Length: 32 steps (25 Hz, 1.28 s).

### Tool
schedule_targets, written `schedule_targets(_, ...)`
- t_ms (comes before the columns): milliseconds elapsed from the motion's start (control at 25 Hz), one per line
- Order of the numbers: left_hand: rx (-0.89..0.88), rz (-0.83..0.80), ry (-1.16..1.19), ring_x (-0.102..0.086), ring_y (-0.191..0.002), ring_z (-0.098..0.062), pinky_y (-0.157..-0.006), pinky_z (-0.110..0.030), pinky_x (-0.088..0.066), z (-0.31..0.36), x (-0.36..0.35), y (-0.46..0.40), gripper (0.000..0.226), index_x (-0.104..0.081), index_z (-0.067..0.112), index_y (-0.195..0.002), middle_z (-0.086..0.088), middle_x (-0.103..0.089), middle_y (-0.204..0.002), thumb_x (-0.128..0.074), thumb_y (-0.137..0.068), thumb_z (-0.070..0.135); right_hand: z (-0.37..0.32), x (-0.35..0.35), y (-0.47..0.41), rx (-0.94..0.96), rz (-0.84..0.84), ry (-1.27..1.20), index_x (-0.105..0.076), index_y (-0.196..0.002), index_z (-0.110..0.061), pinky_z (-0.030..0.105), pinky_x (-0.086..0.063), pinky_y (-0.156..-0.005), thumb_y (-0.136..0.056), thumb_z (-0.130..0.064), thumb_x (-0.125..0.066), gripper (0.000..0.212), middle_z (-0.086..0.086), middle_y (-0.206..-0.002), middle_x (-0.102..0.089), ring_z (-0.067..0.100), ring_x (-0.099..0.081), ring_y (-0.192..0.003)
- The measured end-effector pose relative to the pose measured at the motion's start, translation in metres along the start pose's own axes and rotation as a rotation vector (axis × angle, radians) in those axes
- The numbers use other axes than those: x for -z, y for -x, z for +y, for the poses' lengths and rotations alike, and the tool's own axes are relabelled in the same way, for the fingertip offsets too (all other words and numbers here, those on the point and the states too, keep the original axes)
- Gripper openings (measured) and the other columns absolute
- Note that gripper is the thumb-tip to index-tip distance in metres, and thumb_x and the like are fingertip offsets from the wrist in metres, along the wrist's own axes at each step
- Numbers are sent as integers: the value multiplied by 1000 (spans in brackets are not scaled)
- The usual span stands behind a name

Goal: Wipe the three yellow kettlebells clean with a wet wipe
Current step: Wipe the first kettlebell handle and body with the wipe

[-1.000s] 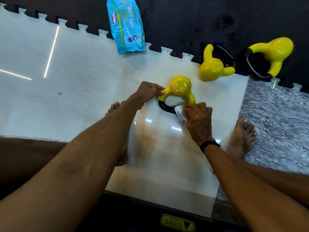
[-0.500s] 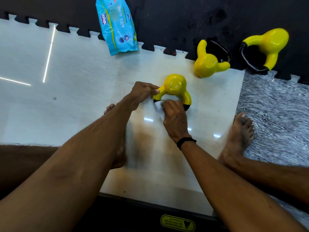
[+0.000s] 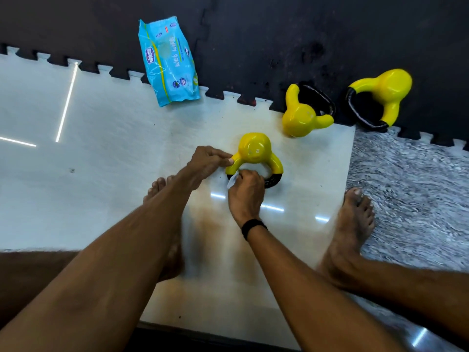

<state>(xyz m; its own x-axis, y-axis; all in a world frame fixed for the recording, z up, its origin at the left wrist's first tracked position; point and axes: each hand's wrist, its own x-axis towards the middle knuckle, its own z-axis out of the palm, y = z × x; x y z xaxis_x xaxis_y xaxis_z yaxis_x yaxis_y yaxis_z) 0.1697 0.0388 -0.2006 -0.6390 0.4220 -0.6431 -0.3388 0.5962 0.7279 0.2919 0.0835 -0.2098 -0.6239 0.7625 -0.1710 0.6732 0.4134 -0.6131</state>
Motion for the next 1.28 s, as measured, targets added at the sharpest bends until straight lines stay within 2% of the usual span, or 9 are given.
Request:
schedule_targets(200,-36,0,-14,-62,-77,-6,-74,-15,-51,-6,1,-4,28,-74,1,-99,8,-67,-75,-78,-71,0,38,29,5,345,-22,288,-69,-92,-17,37,-42,-67,-85,-18,-54,16,4,-85,-66,30,-56,-83)
schedule_targets(360,-36,-26,-39,-60,-72,-3,-69,-11,-49,-5,-1,0,26,-74,0,-98,19,-68,-62,-77,-72,-1,25,28,5,172,26,341,-69,-82,-19,38,-42,-62,-84,-21,-46,23,6,-76,-63,31,-55,-76)
schedule_targets(520,-40,-3,-8,-57,-78,-9,-61,-5,-46,-5,0,-1,28,-73,-1,-103,3,-60,-81,-76,-75,1,-2,9,4,2,26,125,-67,-71,-12,40,-47,-62,-83,-21,-49,23,10,-72,-65,34,-58,-75)
schedule_targets(600,-29,16,22,-58,-82,-11,-67,-9,-48,-5,1,-1,28,-73,0,-102,0,-60,-85,-76,-74,1,16,13,9,156,-6,227,-69,-82,-16,38,-43,-64,-81,-19,-60,9,6,-80,-66,32,-57,-80)
schedule_targets(720,-25,-9,26,-60,-82,-8,-70,-9,-49,-5,0,1,27,-73,0,-101,3,-63,-85,-76,-74,0,52,40,2,443,-68,472,-69,-100,-23,37,-31,-67,-75,-20,-65,25,0,-92,-65,30,-54,-86)
schedule_targets(880,-36,-50,-40,-62,-85,-8,-84,-22,-49,-4,0,2,25,-75,3,-98,-4,-73,-90,-77,-73,3,73,64,-20,537,-13,614,-65,-94,-18,37,-26,-64,-72,-8,-64,24,3,-86,-60,28,-48,-78)
schedule_targets(1000,-13,-36,-68,-62,-78,-2,-77,-18,-49,-2,-2,3,25,-75,2,-98,15,-72,-72,-77,-73,3,66,55,-7,538,15,528,-63,-98,-14,38,-28,-65,-78,-6,-50,26,7,-87,-60,30,-52,-77)
schedule_targets(1200,-38,-18,-102,-62,-65,8,-66,-10,-48,1,-4,5,22,-74,3,-97,27,-66,-58,-76,-75,2,17,21,16,246,-85,321,-65,-94,-11,40,-42,-70,-87,-16,-36,30,9,-86,-60,31,-56,-81)
schedule_targets(1280,-43,-15,-85,-62,-65,8,-67,-10,-49,1,-3,7,22,-73,1,-98,27,-66,-59,-75,-76,1,29,26,12,360,-99,358,-65,-100,-13,40,-39,-71,-86,-15,-40,29,7,-88,-61,30,-56,-81)
